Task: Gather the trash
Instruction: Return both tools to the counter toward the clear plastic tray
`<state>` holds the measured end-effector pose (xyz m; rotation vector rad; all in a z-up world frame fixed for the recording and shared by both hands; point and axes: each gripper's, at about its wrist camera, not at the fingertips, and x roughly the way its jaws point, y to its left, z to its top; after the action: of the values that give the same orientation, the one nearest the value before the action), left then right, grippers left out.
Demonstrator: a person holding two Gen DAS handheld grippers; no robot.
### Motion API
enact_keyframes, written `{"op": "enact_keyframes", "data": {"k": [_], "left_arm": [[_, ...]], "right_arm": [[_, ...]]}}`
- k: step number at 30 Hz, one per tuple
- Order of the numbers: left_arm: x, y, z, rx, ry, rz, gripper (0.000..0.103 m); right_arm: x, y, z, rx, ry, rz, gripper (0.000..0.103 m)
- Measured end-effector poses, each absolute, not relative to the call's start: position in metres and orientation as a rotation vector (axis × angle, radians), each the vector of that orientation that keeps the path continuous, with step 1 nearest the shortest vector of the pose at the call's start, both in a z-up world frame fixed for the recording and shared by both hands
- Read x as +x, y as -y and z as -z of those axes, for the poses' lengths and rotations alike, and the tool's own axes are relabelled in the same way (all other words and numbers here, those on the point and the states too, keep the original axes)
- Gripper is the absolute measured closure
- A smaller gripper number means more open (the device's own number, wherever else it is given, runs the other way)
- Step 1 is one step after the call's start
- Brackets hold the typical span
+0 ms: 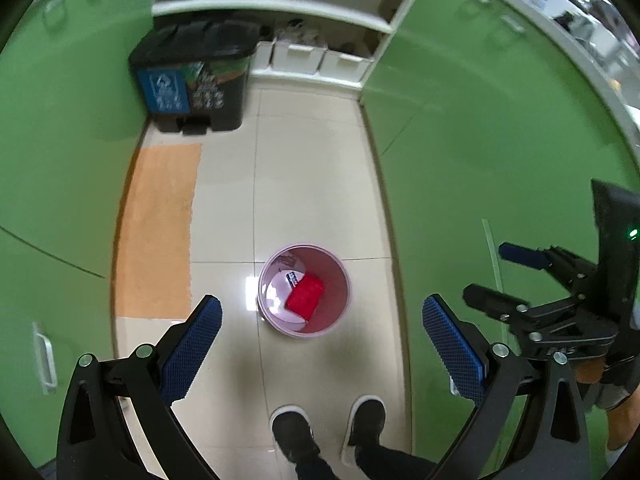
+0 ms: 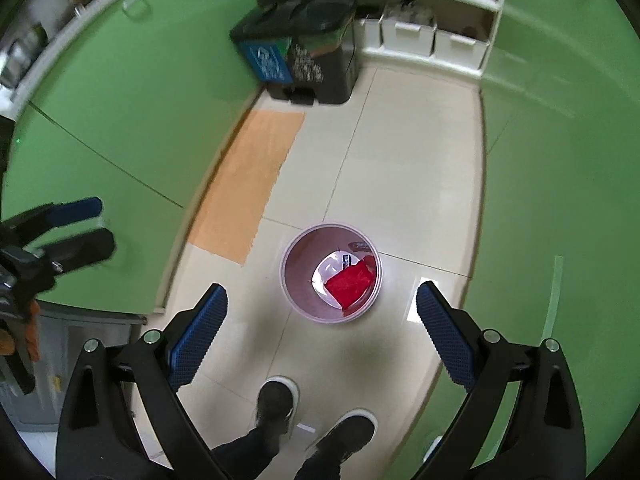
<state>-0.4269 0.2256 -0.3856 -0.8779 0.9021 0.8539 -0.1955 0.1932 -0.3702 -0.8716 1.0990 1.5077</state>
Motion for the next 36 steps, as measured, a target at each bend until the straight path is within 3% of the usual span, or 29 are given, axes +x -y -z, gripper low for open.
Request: {"op": "enact_keyframes", "data": {"k": [9, 14, 21, 36], "left_arm": [[-0.390, -0.176, 0.201, -0.744, -0.926, -0.773, 0.007], [-0.359, -0.149, 0.117, -0.647, -0.896, -0.705, 0.007], [-0.279, -0.112, 0.060, -0.510, -0.879, -0.523, 0.007], [-0.113, -0.017, 0.032, -0.336, -0.882, -0.252, 0.007]], "right_arm": [[-0.150, -0.116, 0.153, -0.705, -1.044, -1.441, 0.005], [-0.111, -0.053, 0.071, -0.580, -0.985, -1.346, 0.004], [-0.043, 0.036, 0.024, -0.415, -0.950, -1.143, 0.004], [0.085, 0.189, 0.003, -0.252, -0.906, -0.851, 0.003]]}}
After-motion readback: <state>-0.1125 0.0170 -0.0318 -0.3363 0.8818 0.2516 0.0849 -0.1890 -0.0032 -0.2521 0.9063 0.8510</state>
